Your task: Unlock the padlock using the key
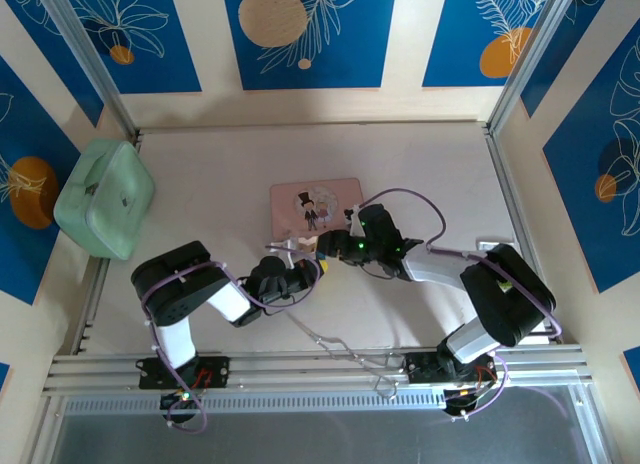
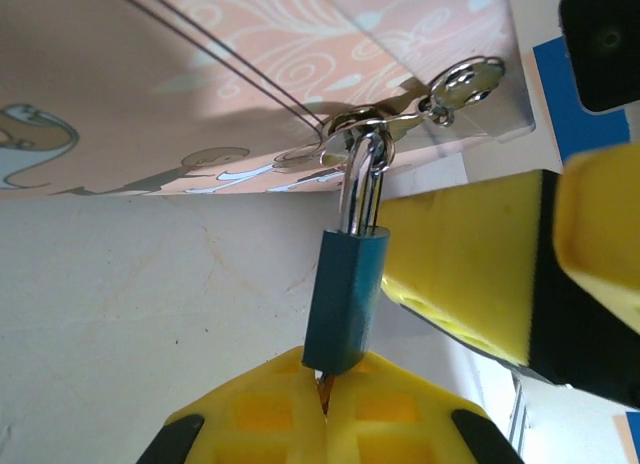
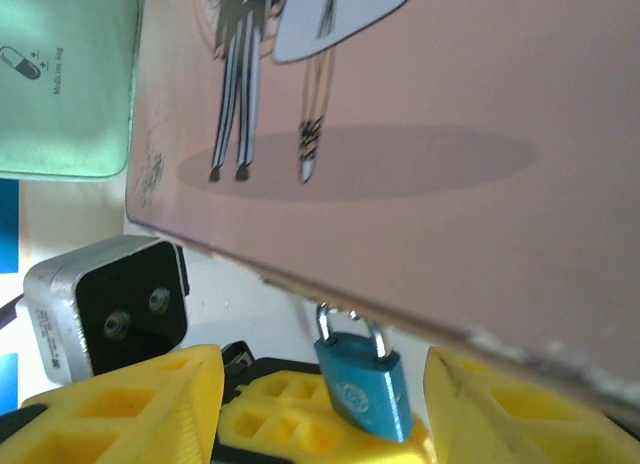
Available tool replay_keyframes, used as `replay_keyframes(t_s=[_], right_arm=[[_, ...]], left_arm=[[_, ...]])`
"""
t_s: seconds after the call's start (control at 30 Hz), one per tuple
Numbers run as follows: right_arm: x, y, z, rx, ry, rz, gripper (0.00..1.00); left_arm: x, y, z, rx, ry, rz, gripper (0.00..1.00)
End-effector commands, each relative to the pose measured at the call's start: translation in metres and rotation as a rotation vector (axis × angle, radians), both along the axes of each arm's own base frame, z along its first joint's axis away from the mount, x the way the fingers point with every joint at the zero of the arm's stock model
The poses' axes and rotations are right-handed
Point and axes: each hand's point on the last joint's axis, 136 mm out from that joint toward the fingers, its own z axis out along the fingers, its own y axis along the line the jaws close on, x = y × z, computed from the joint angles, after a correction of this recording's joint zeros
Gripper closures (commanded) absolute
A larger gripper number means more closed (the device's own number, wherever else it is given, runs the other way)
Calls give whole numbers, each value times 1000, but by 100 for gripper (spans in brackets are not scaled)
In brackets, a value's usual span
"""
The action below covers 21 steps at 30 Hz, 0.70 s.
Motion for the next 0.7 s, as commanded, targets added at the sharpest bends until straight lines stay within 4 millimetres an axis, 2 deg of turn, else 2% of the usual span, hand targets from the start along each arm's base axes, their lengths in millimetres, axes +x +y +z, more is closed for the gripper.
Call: replay_keyframes(t_s=[0.0,0.13,0.27,0.4,0.67], right_arm=[[-4,1,-8,5,15,31,45],[-8,-2,-18,6,34,22,45],[-11,5,-19,28,33,44,46],[-12,10,-21,30,37,63,51],[-16,9,-28,32,62,56,61]], left_arm=[[6,-7,26,-104,-53,-12,100],[5,-7,25,-105,-45,-18,100],[3,-6,24,-101,-38,-23,100],[2,-5,24,-100,-35,-26,100],[1,-1,20,-86,-31,-24,100]])
